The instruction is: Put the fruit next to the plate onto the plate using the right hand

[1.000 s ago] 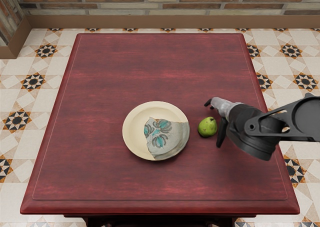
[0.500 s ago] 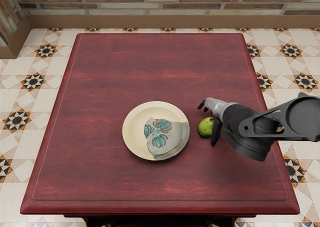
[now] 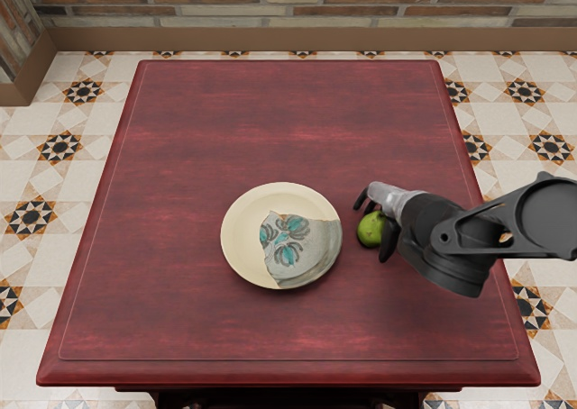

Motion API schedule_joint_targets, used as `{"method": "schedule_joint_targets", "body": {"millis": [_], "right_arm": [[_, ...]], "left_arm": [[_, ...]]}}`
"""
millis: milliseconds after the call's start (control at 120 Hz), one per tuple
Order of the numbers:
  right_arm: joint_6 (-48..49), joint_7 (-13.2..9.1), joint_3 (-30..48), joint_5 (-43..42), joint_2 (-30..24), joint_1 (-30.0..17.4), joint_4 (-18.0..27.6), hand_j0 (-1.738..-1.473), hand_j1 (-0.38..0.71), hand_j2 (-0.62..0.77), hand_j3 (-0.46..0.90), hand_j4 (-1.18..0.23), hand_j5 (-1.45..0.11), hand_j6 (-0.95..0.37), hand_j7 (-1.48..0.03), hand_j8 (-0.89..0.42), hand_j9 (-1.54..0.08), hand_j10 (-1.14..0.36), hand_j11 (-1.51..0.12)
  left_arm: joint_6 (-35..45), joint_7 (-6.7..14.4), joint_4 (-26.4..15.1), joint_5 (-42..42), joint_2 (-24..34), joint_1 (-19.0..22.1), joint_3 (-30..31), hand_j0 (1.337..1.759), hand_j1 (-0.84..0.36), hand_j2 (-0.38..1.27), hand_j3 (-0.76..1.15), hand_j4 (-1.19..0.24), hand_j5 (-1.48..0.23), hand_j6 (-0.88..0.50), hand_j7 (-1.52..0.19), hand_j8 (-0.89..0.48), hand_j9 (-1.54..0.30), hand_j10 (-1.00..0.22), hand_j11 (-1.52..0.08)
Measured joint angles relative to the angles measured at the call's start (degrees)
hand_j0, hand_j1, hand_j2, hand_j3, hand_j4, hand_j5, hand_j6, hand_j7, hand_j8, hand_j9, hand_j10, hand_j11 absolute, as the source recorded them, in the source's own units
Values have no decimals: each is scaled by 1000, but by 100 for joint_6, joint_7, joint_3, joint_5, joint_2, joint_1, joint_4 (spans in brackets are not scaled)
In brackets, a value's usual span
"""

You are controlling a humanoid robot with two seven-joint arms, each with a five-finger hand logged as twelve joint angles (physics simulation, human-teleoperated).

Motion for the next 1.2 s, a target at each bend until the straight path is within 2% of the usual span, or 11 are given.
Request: {"method": "schedule_joint_targets", "body": {"millis": [150,558,1200], "right_arm": [[0,0,-7,26,-10,114,82,-1658,63,-68,0,-344,-447,-344,-446,-344,-447,-344,-447],[-2,0,-84,18,2,82,100,-1658,209,-88,0,-477,-600,-456,-609,-462,-604,-475,-604],[6,-4,-88,-5,-1,93,96,-1654,279,172,0,-633,-827,-415,-825,-437,-829,-633,-829]], "left_arm": [[0,0,0,0,0,6,0,1658,337,2,0,-10,-13,-10,-13,-10,-13,-10,-13],[0,0,0,0,0,1,0,1658,337,2,0,-10,-13,-10,-13,-10,-13,-10,-13],[0,0,0,0,0,7,0,1658,337,2,0,-10,-13,-10,-13,-10,-13,-10,-13]]}}
